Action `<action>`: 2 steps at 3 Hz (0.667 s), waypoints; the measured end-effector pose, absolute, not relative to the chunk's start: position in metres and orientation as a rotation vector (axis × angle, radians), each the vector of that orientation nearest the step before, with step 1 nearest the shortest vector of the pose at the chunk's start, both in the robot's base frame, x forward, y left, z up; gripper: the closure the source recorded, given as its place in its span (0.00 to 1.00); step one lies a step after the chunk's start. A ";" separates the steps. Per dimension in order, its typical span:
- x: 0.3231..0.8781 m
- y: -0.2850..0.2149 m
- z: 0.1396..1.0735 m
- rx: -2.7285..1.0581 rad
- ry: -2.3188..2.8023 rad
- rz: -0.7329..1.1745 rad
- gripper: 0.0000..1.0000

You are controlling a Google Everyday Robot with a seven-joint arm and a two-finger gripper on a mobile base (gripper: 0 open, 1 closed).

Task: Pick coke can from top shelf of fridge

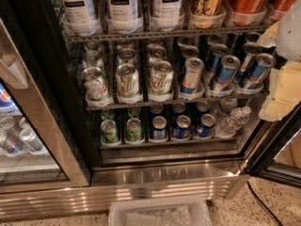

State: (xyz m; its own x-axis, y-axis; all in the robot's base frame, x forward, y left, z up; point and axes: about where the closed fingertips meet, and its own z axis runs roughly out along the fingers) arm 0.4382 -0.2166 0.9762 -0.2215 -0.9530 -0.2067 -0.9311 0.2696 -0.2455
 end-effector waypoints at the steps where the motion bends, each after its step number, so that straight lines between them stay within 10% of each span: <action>1: 0.438 -0.217 0.976 -1.724 2.232 -0.098 0.00; 2: 0.449 -0.215 0.976 -1.587 2.200 -0.004 0.00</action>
Offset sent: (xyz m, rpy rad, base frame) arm 0.0407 -0.0038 0.0071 0.4721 -0.1441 -0.1840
